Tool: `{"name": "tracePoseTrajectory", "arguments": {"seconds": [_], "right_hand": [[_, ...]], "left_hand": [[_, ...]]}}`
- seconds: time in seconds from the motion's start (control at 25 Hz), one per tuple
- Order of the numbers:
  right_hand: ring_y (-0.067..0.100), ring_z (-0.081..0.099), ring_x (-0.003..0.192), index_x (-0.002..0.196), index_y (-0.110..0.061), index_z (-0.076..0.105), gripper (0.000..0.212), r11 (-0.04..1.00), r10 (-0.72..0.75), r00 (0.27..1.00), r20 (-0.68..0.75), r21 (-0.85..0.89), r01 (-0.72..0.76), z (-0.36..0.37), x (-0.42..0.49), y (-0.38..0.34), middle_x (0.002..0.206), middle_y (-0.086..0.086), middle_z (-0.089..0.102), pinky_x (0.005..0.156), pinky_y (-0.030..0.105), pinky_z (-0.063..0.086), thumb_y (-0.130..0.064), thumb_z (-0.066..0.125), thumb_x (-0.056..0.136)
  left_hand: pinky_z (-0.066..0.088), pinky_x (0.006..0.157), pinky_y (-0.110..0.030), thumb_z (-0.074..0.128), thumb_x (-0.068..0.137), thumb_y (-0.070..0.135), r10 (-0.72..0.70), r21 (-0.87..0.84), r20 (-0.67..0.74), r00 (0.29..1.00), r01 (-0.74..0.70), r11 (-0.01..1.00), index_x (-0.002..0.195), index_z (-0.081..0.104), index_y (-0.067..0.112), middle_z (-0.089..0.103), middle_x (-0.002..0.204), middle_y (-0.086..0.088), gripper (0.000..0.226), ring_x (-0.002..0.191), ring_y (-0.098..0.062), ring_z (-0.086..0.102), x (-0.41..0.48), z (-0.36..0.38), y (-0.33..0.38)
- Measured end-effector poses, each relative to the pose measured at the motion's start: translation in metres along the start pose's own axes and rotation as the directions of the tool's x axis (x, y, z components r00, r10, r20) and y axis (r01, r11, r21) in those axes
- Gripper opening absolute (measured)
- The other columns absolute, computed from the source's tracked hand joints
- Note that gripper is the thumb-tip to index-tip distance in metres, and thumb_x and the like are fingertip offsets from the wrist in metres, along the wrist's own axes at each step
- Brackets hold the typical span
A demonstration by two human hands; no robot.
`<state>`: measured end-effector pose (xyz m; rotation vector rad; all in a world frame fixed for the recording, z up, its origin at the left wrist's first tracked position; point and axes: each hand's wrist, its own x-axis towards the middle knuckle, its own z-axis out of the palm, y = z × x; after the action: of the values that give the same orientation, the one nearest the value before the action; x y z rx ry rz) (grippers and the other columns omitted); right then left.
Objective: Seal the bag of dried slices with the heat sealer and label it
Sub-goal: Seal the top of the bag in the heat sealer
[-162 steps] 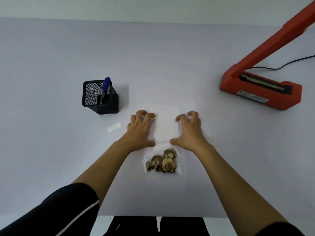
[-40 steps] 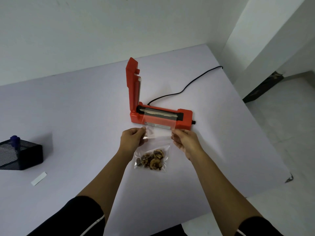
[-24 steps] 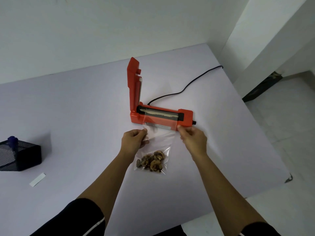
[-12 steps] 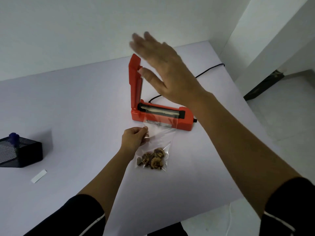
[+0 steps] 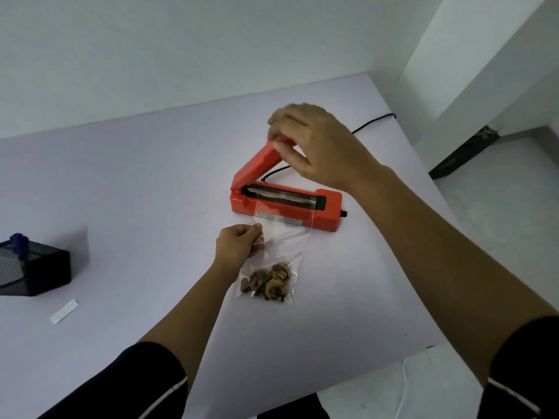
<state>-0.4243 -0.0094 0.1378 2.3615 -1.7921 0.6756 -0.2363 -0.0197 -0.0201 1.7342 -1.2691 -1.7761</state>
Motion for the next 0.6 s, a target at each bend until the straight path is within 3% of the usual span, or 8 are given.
{"name": "tracePoseTrajectory", "arguments": {"seconds": [0.08,0.16,0.36,0.6], "right_hand": [[0.026,0.050,0.124,0.117,-0.007,0.061,0.032,0.996,0.086,0.993,0.077,-0.018,-0.085,0.007,-0.017,0.006,0.126,0.012,0.061,0.107,0.040,0.033,-0.015,0.042,0.093],[0.024,0.038,0.135,0.129,-0.007,0.052,0.042,0.984,0.181,0.970,0.161,-0.039,-0.177,0.014,-0.035,0.012,0.139,0.011,0.051,0.112,0.039,0.023,-0.018,0.036,0.093],[0.023,0.026,0.141,0.140,-0.007,0.037,0.054,0.942,0.336,0.901,0.273,-0.108,-0.319,0.034,-0.077,0.030,0.150,0.010,0.034,0.114,0.040,0.019,-0.034,0.021,0.096],[0.018,0.009,0.145,0.148,-0.011,0.015,0.051,0.898,0.430,0.800,0.418,-0.109,-0.426,0.063,-0.106,0.042,0.157,0.006,0.015,0.116,0.037,0.010,-0.031,0.022,0.101]], "left_hand": [[0.058,0.073,-0.031,0.066,0.086,0.023,-0.001,-0.002,-0.001,1.000,0.001,1.000,0.075,0.070,0.007,0.067,0.070,-0.007,0.020,0.064,-0.020,0.065,0.000,0.000,0.000],[0.058,0.072,-0.031,0.066,0.087,0.023,-0.001,-0.002,-0.003,1.000,0.001,1.000,0.077,0.070,0.007,0.067,0.071,-0.007,0.019,0.064,-0.020,0.066,0.001,0.000,0.000],[0.058,0.071,-0.030,0.065,0.087,0.023,0.000,0.002,-0.005,1.000,0.000,1.000,0.079,0.070,0.006,0.066,0.070,-0.007,0.019,0.062,-0.018,0.065,0.002,0.000,-0.001],[0.057,0.073,-0.032,0.066,0.086,0.023,0.003,-0.012,0.002,1.000,-0.003,1.000,0.079,0.069,0.006,0.065,0.065,-0.004,0.019,0.062,-0.018,0.065,0.005,0.000,-0.005]]}}
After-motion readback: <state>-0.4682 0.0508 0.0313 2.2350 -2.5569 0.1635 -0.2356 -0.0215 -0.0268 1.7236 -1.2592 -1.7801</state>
